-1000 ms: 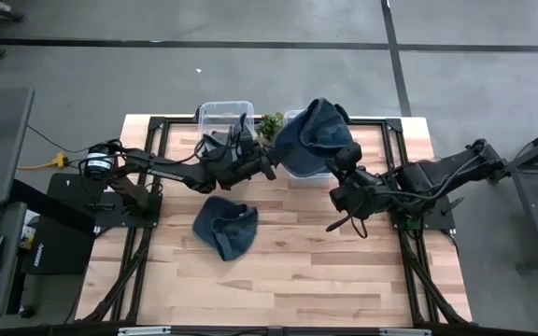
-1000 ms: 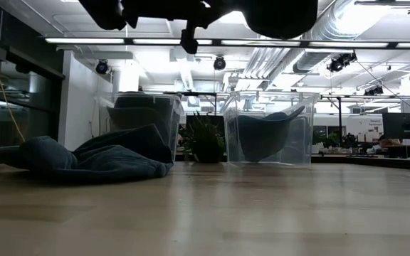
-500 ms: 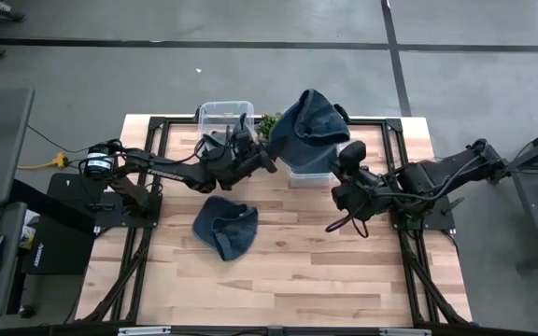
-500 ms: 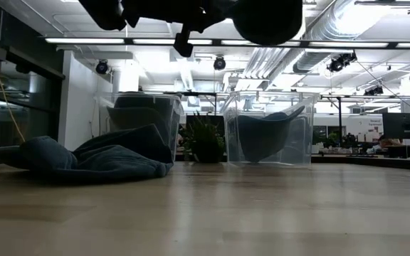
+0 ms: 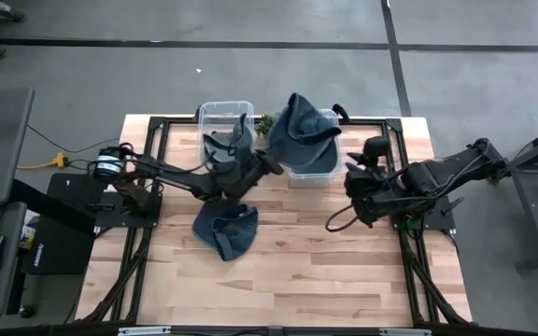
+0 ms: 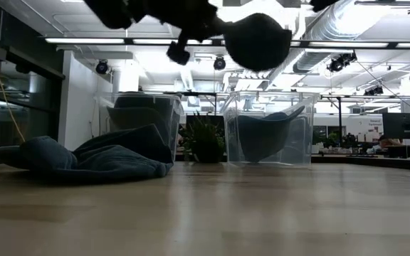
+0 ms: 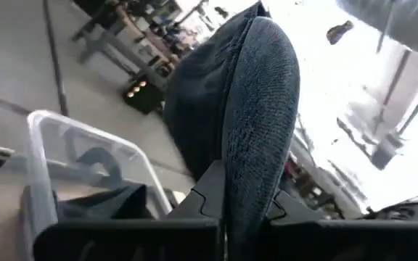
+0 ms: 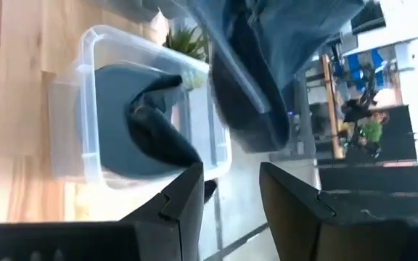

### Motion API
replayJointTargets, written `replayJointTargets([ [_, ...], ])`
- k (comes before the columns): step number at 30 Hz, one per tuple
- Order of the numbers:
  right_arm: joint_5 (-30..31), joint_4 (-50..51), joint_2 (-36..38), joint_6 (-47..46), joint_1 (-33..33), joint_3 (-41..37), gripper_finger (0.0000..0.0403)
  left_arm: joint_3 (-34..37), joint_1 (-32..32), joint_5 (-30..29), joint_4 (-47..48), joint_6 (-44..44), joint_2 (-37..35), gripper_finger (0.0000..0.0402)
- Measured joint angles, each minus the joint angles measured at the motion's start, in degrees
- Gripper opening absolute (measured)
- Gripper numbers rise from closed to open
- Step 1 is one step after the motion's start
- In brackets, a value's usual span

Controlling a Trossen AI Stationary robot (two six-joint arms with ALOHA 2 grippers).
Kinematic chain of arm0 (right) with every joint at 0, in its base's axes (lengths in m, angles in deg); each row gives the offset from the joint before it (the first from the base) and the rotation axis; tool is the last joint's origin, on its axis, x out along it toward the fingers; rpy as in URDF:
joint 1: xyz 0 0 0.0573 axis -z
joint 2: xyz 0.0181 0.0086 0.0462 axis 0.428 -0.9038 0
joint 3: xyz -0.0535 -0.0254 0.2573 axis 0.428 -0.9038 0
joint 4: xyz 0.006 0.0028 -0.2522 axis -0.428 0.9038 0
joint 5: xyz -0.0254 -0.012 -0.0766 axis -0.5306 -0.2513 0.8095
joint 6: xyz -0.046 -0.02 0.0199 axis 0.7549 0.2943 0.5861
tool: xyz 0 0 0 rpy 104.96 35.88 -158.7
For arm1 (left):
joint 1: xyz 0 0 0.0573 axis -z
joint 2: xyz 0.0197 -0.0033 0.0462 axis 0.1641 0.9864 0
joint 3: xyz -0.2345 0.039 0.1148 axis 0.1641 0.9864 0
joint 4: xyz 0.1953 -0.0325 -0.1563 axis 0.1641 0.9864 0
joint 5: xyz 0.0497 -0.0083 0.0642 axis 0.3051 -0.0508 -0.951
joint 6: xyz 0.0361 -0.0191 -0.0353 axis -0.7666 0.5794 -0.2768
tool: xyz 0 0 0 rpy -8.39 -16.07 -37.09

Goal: Pick & Place hat
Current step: Put the top blue cap into the right transparent bin

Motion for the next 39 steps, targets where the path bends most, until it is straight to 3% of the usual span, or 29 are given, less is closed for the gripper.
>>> replayJointTargets([
  [6,-0.52,3.24,2.22,-5.54,-4.16,0.00,0.0129,-9.36,-0.05,-0.79,0.06,2.97,8.78,0.0005],
  [10,-2.78,1.28,2.92,0.43,-8.37,0.00,0.0129,-15.76,-0.89,0.95,-0.44,3.10,13.13,0.0005],
  [14,-4.96,-1.77,2.85,8.52,-11.64,0.00,0.0129,-20.74,-0.84,0.33,5.36,4.16,13.27,0.0005],
  [18,-2.96,-5.87,2.81,15.10,-12.78,0.00,0.0129,-23.82,-0.78,-1.19,10.42,3.00,15.68,0.0005],
  [25,-3.06,-9.73,2.13,22.56,-8.42,-0.43,0.0129,-25.82,-0.89,-0.87,11.30,3.40,16.37,0.0005],
  [33,-1.92,-21.01,2.02,35.56,-0.37,-11.00,0.0129,-25.84,-0.87,-1.27,12.77,3.19,16.24,0.0005],
  [39,2.27,-32.12,2.02,45.27,2.31,-16.56,0.0129,-25.81,-0.95,-1.84,13.36,3.04,16.23,0.0005],
])
